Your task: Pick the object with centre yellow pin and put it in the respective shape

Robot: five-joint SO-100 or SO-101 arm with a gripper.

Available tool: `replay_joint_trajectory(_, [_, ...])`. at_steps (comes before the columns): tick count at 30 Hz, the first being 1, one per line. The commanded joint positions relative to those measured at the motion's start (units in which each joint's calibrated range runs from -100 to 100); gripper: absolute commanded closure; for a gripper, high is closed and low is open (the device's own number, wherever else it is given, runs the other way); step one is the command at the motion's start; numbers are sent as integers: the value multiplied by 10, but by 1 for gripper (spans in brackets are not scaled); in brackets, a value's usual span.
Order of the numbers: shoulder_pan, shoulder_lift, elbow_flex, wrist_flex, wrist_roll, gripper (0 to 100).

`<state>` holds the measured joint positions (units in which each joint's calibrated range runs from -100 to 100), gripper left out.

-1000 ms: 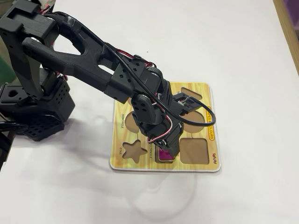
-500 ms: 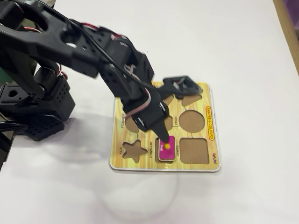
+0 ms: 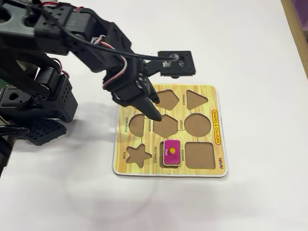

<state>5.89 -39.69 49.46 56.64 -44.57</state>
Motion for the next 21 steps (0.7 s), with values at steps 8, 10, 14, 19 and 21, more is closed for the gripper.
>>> replay_joint_trajectory(8, [-4, -275, 176, -6, -86, 84])
replay_joint_trajectory(10, [-4, -324, 208, -6, -96, 84])
replay_joint_trajectory(14, [-4, -401, 259, -6, -107, 84])
replay_joint_trajectory(19, [-4, -459, 311, -5, -113, 84])
replay_joint_trajectory(21, [-4, -478, 332, -5, -113, 84])
